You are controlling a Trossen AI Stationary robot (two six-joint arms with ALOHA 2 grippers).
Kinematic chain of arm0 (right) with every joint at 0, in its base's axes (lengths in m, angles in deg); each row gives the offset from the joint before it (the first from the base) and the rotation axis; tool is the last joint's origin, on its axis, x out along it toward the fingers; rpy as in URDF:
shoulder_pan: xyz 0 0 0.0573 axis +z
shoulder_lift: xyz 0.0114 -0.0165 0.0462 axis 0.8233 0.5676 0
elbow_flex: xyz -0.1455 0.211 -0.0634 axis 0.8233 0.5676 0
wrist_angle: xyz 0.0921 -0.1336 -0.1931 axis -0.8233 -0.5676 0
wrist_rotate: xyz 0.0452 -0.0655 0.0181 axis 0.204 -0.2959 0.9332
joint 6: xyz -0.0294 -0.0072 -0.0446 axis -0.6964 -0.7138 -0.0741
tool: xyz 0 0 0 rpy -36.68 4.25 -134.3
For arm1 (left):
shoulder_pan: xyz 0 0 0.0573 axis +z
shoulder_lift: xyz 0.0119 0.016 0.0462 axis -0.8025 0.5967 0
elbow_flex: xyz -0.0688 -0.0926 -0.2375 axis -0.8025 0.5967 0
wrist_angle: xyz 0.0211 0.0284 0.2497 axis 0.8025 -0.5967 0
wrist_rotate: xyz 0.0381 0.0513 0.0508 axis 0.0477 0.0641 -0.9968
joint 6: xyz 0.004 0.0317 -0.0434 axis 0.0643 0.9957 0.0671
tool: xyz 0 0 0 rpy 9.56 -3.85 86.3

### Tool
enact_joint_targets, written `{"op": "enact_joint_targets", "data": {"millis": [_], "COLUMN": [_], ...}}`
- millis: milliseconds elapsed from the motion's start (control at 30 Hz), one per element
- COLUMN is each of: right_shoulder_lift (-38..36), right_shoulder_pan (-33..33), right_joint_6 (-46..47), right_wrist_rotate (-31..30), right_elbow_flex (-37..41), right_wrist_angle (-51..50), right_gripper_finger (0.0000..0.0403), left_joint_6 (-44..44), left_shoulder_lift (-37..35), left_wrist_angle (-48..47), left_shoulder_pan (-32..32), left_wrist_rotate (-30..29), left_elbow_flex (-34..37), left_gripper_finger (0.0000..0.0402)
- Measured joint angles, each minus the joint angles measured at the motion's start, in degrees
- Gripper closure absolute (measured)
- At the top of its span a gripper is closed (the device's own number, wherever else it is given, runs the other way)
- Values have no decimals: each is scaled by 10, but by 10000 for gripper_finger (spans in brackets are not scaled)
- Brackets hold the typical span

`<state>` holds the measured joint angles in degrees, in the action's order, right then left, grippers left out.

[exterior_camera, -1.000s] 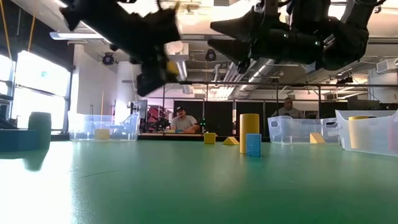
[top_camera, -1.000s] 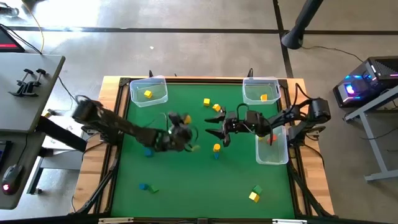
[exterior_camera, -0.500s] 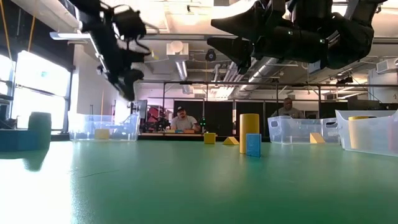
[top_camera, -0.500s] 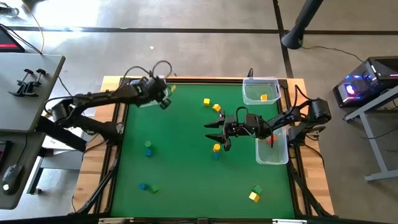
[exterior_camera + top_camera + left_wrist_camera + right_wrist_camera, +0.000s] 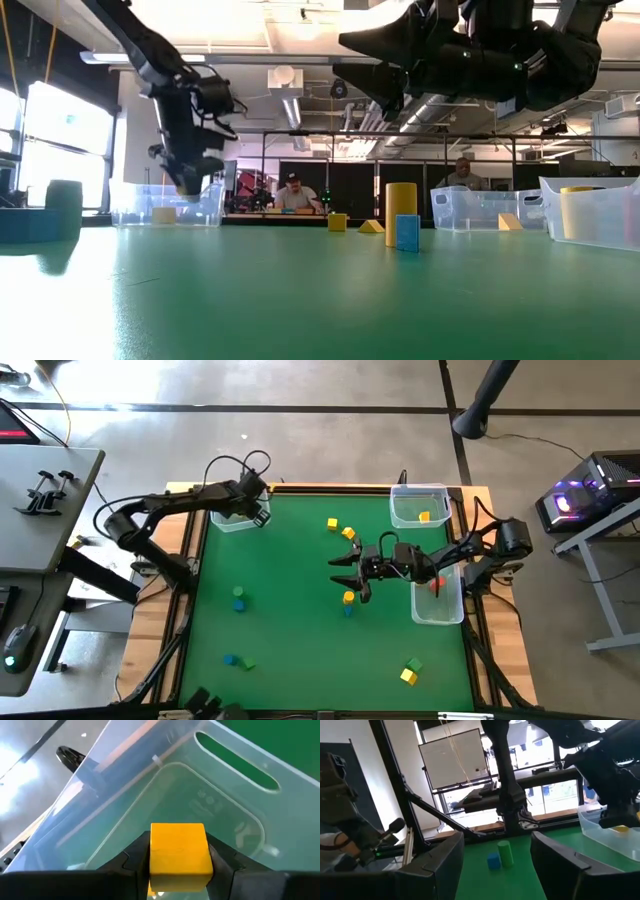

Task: Sort blocks by size
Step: Put the yellow cube block into the top left transparent bin, then put the blue triangular block into the top right transparent bin

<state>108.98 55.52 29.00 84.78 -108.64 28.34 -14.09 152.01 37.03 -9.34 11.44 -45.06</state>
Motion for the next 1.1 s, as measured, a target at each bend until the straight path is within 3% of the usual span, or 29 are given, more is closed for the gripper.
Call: {"op": "enact_joint_targets", "data": {"millis": [200, 333, 500, 667, 867, 1100], "right_shoulder_lift": [0, 0, 0, 0, 0, 0], "right_shoulder_pan": [0, 0, 0, 0, 6, 16], "right_joint_6": [0, 0, 0, 2, 5, -13], "right_wrist_rotate": [0, 0, -3, -16, -24, -41], "right_elbow_flex": [0, 0, 0, 0, 0, 0], "right_wrist_angle": [-6, -10, -16, -18, -35, -41], "right_gripper_finger": [182, 182, 182, 182, 182, 182], "left_joint_6": [5, 17, 9, -3, -36, -44], "left_shoulder_lift": [12, -11, -72, -156, -259, -306], "left_wrist_angle": [28, 23, 14, 42, 204, 539], "left_shoulder_pan": [0, 0, -21, -94, -217, -362], "left_wrist_rotate": [-4, -40, -64, -63, -47, -1], "left_elbow_flex": [0, 0, 0, 27, 152, 319], "left_gripper_finger": [219, 186, 178, 183, 184, 184]}}
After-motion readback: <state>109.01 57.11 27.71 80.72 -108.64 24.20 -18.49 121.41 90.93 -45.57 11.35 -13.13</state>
